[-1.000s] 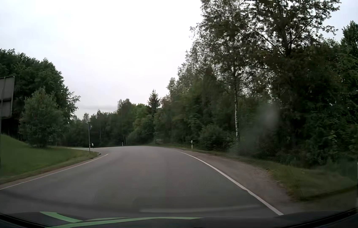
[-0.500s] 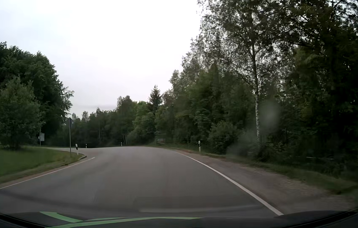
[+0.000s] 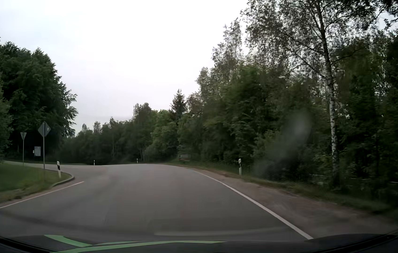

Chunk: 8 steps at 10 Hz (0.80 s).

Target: Follow the waypoints while adhering to traffic rules and regulations

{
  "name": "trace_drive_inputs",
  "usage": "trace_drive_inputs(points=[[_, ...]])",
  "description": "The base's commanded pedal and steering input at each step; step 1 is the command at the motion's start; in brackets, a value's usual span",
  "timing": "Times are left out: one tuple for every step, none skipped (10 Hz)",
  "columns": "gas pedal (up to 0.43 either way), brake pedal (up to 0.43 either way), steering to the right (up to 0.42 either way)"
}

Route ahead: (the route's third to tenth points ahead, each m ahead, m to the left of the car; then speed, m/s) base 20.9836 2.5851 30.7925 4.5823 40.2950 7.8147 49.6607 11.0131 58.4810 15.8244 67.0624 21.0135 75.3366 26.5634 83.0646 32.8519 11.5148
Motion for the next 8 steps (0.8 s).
trace_drive_inputs(points=[[0.209,0.000,-0.032],[0.197,0.000,-0.035],[0.197,0.000,-0.038],[0.189,0.000,-0.040],[0.169,0.000,-0.043],[0.169,0.000,-0.044],[0.169,0.000,-0.045],[0.157,0.000,-0.045]])
